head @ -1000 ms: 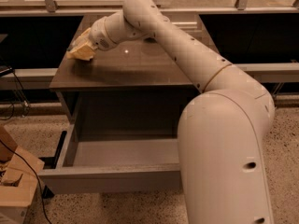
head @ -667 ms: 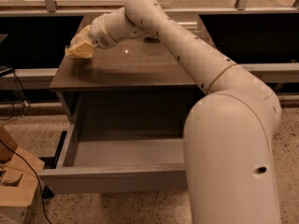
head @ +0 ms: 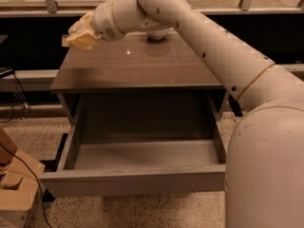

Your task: Place sponge into top drawer

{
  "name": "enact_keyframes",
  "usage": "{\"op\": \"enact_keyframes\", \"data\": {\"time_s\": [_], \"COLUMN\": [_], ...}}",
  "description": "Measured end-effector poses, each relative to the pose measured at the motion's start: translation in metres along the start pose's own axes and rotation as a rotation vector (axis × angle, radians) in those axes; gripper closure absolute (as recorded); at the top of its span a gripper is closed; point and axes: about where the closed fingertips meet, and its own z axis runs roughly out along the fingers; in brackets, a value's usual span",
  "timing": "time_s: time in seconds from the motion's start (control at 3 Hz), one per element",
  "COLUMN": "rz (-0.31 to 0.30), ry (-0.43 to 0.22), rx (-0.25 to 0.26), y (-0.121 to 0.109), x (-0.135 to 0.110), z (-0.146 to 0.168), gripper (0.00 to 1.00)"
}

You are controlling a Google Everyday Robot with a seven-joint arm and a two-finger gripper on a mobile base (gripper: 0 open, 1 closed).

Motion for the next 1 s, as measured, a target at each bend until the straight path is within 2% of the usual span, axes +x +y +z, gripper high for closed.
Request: {"op": "enact_keyframes", "data": {"time_s": [0.33, 0.67, 1.0], "rz": [-0.002, 0.039, 0.122], "ry": [-0.004, 0.019, 0.064], "rx": [0.030, 0.035, 0.057], "y": [0.033, 0.077, 0.119], "x": [-0.027, -0.033, -0.022], "z": [-0.042, -0.083, -0.125], "gripper": [1.00, 1.00, 1.00]}}
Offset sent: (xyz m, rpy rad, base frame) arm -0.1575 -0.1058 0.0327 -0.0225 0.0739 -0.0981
